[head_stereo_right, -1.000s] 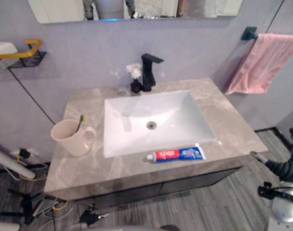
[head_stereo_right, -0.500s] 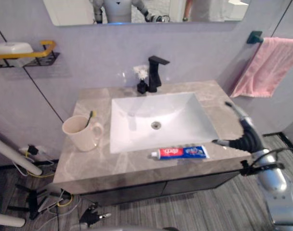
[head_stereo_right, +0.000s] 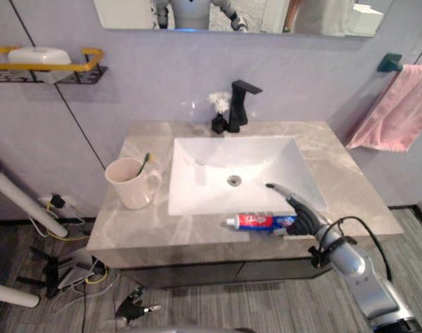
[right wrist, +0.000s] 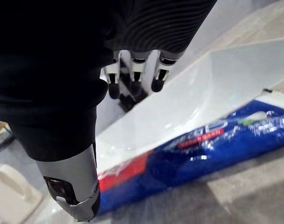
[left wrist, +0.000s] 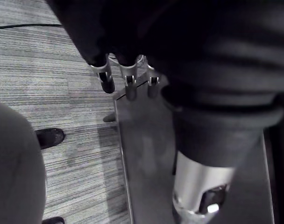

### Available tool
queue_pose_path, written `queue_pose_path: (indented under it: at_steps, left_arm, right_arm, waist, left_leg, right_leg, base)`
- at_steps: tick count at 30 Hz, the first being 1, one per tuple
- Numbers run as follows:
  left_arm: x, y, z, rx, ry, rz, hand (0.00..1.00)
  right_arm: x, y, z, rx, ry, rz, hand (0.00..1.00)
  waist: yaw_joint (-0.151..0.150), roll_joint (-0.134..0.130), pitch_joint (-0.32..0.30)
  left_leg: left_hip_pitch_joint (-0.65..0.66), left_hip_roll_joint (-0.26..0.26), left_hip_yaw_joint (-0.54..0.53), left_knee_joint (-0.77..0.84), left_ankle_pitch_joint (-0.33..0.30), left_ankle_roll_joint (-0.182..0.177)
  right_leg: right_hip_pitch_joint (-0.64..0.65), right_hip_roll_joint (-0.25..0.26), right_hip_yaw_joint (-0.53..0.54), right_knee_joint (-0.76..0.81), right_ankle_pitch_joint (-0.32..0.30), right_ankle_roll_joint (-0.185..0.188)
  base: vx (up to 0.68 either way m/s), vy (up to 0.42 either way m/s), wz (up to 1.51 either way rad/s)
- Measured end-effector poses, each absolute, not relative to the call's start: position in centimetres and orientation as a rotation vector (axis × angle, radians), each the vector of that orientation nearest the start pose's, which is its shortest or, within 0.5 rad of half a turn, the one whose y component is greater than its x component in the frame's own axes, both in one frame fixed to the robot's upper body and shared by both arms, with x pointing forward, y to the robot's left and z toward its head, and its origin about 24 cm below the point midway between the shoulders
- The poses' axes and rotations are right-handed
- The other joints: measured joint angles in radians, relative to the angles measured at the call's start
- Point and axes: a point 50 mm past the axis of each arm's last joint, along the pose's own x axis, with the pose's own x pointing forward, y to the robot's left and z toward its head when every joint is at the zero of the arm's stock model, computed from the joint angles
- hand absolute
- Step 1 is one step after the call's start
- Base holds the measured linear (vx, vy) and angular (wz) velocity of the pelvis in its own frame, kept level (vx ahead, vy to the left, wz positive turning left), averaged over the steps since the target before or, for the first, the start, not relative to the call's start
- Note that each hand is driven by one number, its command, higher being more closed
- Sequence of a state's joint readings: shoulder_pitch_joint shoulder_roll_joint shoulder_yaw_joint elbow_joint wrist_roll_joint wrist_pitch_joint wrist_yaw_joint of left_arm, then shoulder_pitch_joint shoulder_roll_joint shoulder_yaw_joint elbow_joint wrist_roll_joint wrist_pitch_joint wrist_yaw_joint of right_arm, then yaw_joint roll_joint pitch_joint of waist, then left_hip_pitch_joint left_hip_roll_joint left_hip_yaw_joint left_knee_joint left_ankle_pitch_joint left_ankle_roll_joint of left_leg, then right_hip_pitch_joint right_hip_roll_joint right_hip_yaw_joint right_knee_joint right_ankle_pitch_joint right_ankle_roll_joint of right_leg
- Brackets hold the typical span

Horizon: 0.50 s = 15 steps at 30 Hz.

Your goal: Organize washtable

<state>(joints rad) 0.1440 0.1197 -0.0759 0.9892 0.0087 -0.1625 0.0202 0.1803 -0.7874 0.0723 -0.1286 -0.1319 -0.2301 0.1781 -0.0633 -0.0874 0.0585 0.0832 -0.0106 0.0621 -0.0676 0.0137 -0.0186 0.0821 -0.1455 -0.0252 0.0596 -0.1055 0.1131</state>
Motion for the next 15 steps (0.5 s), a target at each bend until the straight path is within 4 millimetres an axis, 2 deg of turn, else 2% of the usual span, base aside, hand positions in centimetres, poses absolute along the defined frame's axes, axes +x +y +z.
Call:
queue_pose_path:
  at_steps: [6,9,15]
  left_arm:
    - [10.0,18.8,-15.4,0.148,0.961,0.014,0.00]
    - [10.2,18.7,-15.3,0.147,0.956,0.012,0.00]
    - [10.6,18.9,-15.2,0.140,0.945,0.022,0.00]
  right_arm:
    - [21.2,-23.0,7.0,-0.956,-0.036,0.473,0.00]
    - [21.3,-22.9,6.9,-0.992,-0.039,0.480,0.00]
    - [21.8,-22.6,7.0,-1.057,-0.056,0.480,0.00]
  waist:
    - [0.011,0.000,0.020]
    - [0.021,0.001,0.026]
    - [0.025,-0.002,0.044]
  left_leg:
    - [0.005,0.000,-0.009,-0.024,0.020,-0.004]
    - [0.005,-0.001,-0.010,-0.024,0.021,-0.003]
    - [-0.001,0.000,-0.023,-0.024,0.021,-0.003]
  right_leg:
    - [-0.002,0.000,-0.009,-0.004,0.000,0.000]
    - [-0.002,0.000,-0.010,-0.006,0.001,0.000]
    - [0.003,0.002,-0.025,-0.011,0.001,0.000]
  base:
    - [-0.07,-0.016,0.05]
    - [0.00,0.000,0.00]
    - [0.02,-0.016,0.05]
